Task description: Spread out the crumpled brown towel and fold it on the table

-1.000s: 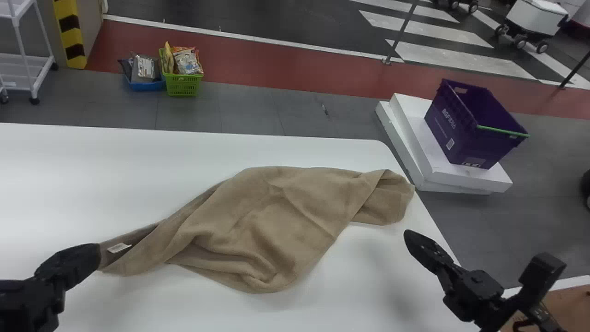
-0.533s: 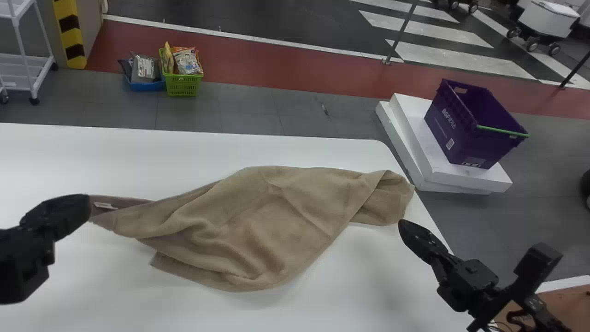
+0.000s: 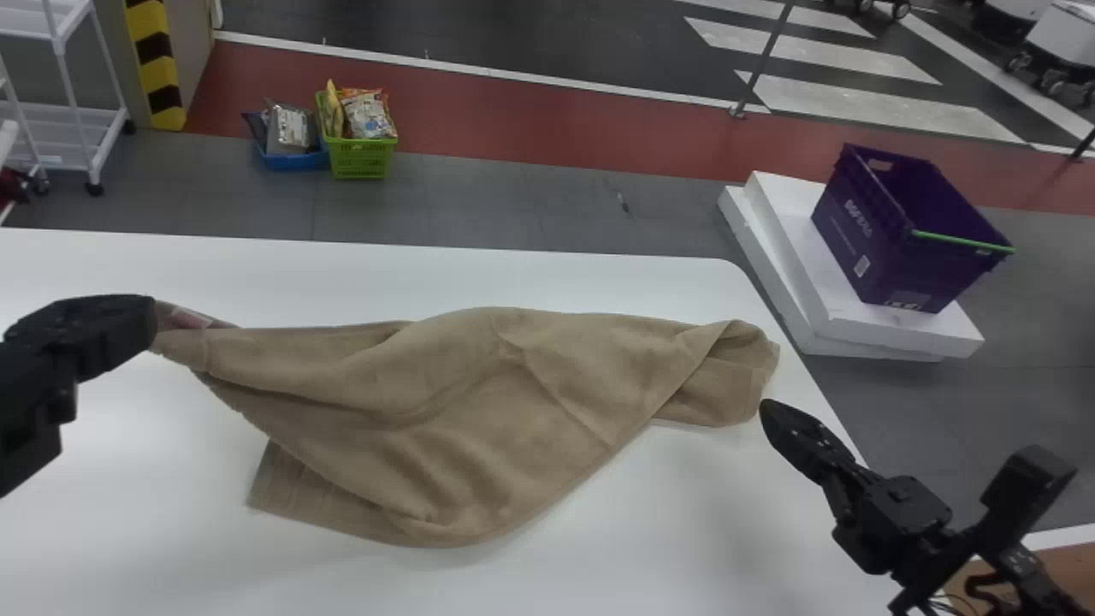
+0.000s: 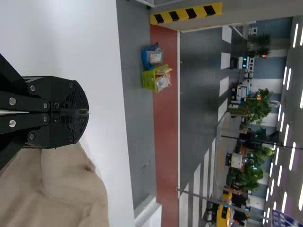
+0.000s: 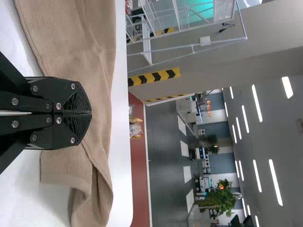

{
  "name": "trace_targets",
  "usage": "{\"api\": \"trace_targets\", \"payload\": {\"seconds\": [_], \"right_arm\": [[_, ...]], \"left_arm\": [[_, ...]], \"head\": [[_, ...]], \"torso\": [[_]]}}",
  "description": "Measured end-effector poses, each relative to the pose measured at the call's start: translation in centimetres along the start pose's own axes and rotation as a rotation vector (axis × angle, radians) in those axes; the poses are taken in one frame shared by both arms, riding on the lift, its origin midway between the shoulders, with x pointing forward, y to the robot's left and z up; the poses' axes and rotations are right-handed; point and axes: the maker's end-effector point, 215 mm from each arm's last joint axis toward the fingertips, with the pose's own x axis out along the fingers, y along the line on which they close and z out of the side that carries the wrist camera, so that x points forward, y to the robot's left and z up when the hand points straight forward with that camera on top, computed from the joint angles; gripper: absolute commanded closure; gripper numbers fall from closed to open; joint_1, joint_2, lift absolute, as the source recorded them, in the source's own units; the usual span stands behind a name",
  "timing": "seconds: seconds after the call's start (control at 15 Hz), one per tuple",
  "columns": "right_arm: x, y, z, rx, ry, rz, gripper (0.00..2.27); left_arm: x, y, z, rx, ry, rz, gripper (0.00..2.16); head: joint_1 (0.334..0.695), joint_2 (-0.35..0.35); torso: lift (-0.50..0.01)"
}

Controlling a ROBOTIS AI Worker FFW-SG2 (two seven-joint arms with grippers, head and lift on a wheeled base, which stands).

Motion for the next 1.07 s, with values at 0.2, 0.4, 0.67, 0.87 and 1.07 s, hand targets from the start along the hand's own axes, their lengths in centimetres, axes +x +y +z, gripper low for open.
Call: {"api": "trace_targets", "payload": {"seconds": [0.2,0.4,0.67,0.87,1.07], "right_arm": [[0.4,-0.4,1.4,-0.022,-0.023,-0.015,1.82],[0.9,-0.9,3.0,-0.055,-0.038,-0.034,1.67],[2.1,-2.3,3.8,-0.06,-0.018,-0.066,0.81],[2.8,-3.4,3.3,-0.035,0.019,-0.077,0.77],[3.2,-3.7,3.1,-0.03,0.033,-0.072,0.77]], "left_arm": [[-1.7,1.9,-1.1,-0.012,0.046,0.05,1.74],[-1.9,4.1,-1.4,-0.031,0.053,0.087,1.74],[-1.3,5.2,-2.1,-0.047,0.075,0.101,1.74],[-0.8,5.3,-3.0,-0.053,0.096,0.099,1.74],[-0.2,5.2,-3.8,-0.058,0.118,0.098,0.69]], "head": [[0.695,-0.288],[0.695,-0.259],[0.695,-0.252],[0.695,-0.258],[0.695,-0.262]], "torso": [[-0.127],[-0.127],[-0.127],[-0.127],[-0.127]]}}
